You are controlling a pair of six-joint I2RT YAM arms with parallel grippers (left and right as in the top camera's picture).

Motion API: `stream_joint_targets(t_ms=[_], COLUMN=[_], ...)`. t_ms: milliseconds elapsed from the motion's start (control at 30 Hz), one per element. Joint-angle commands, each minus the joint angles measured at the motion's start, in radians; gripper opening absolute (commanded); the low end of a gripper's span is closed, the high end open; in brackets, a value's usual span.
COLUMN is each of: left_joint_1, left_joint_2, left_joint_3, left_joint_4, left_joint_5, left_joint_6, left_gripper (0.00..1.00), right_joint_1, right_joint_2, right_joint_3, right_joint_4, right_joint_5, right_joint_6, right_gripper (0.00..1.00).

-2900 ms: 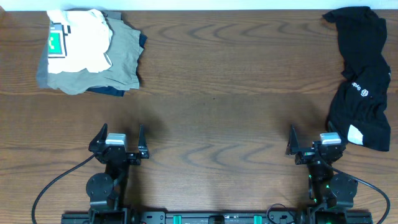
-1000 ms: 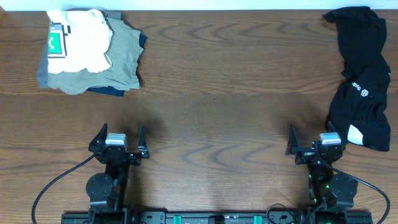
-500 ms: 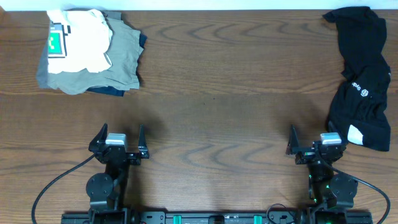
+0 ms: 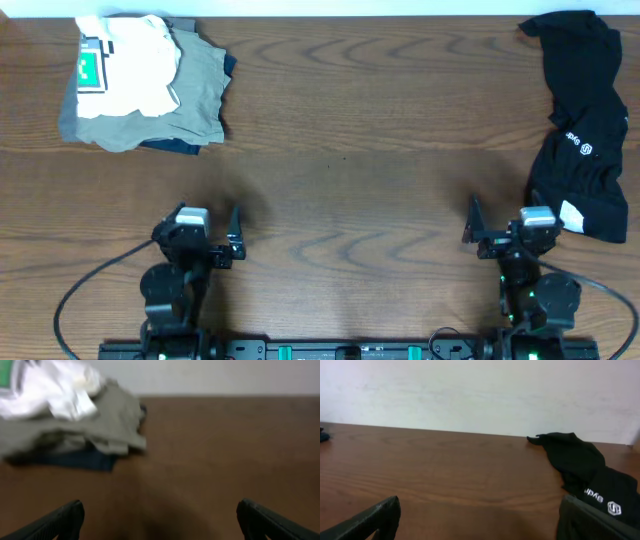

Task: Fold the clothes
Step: 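Reach the right gripper to the black t-shirt and grasp it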

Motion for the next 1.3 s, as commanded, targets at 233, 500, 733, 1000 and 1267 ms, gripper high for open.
stream_joint_targets(t_ms=[233,500,733,1000,1267], left_joint_1=[-0.003,-0.003,-0.003,-0.003,-0.004], left_joint_2=[0.509,0.884,1.102,1.173,1.193], left_joint_3=[0.504,0.948,1.162,1.162,1.16], left_joint_4=[-0.224,-0.593,-0.747,-0.71,-0.688], left_joint_5=[0.038,0.041,0.128,0.172,0.172], left_joint_6=[-0.024,-0.023,-0.023,-0.023,-0.023], left_gripper=[0.98,0.98,0.98,0.98,0.98], right_joint_1=[0.017,0.017,0.015,-0.043,-0.227], right_joint_2=[0.544,0.998,1.283,1.389,1.522], right_joint_3=[0.482,0.96,1.278,1.29,1.268], right_joint_4=[-0.08,-0.444,-0.767,-0.805,-0.895], right_joint_5=[-0.059,-0.099,-0.095,0.003,0.074], right_joint_6=[0.062,0.061,-0.035,0.022,0.106], right_gripper=[0.99,0.99,0.99,0.99,0.88])
